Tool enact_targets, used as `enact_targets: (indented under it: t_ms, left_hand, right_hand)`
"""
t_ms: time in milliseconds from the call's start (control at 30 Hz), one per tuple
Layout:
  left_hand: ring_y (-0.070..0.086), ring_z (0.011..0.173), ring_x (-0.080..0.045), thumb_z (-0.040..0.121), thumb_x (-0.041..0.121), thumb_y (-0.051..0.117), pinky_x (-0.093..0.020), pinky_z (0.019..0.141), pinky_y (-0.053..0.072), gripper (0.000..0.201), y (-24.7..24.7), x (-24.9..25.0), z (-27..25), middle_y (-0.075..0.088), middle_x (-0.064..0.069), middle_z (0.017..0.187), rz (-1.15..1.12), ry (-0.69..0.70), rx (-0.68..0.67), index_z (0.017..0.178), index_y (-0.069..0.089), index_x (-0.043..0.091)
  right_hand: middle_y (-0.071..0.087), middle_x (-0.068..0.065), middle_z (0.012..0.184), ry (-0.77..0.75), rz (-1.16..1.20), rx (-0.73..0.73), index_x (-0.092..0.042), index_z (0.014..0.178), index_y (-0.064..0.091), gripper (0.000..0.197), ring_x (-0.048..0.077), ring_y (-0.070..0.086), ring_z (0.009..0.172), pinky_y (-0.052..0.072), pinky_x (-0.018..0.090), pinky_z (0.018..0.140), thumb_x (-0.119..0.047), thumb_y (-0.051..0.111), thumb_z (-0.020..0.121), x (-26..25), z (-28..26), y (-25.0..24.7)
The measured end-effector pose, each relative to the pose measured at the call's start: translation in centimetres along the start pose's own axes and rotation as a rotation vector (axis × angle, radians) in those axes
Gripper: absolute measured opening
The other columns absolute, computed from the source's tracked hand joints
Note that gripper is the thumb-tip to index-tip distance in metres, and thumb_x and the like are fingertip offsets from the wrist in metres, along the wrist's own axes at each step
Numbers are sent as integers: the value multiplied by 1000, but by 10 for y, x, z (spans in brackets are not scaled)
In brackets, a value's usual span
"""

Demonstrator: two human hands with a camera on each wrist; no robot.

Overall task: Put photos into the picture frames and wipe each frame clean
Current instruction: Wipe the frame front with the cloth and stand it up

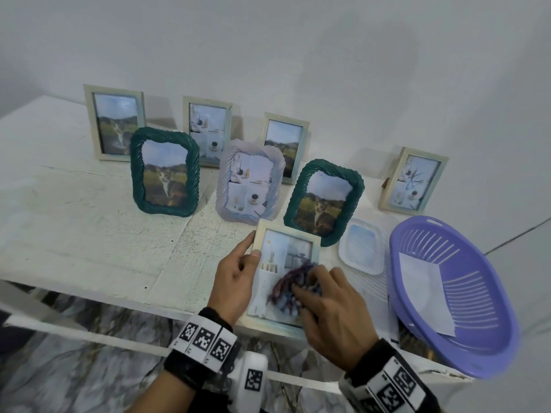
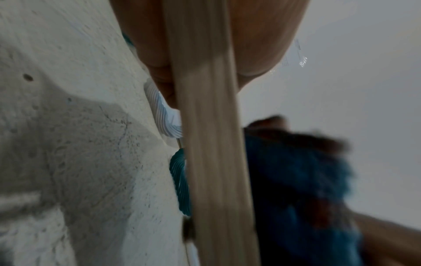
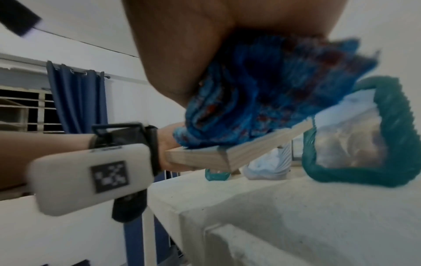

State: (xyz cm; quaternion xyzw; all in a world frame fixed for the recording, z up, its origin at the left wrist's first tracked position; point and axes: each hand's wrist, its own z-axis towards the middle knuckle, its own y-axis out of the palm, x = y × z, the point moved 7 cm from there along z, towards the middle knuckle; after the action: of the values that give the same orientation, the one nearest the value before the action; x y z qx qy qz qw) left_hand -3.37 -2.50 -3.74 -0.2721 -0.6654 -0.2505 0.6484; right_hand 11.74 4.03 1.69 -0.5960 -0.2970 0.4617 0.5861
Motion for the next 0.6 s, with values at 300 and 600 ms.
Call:
enact_targets:
  t_ms: [300, 600]
  left_hand:
    - [53, 124, -3, 101, 14, 45, -26, 108, 40, 40, 6, -8, 1, 56, 4, 136, -25, -46, -41, 140, 46, 22]
    - [55, 122, -6, 102, 9, 42, -30, 107, 42, 41, 11, -10, 4, 58, 1, 134, -30, -59, -53, 142, 45, 13]
  right_hand:
    - [53, 8, 102, 26, 32, 23, -21, 110, 70, 38, 24, 45, 79, 47, 37, 63, -26, 44, 82, 6, 17, -3]
    - [52, 8, 102, -8, -51, -11, -24, 116, 67, 43, 26, 46, 81, 48, 38, 63, -28, 43, 80, 9, 39, -7]
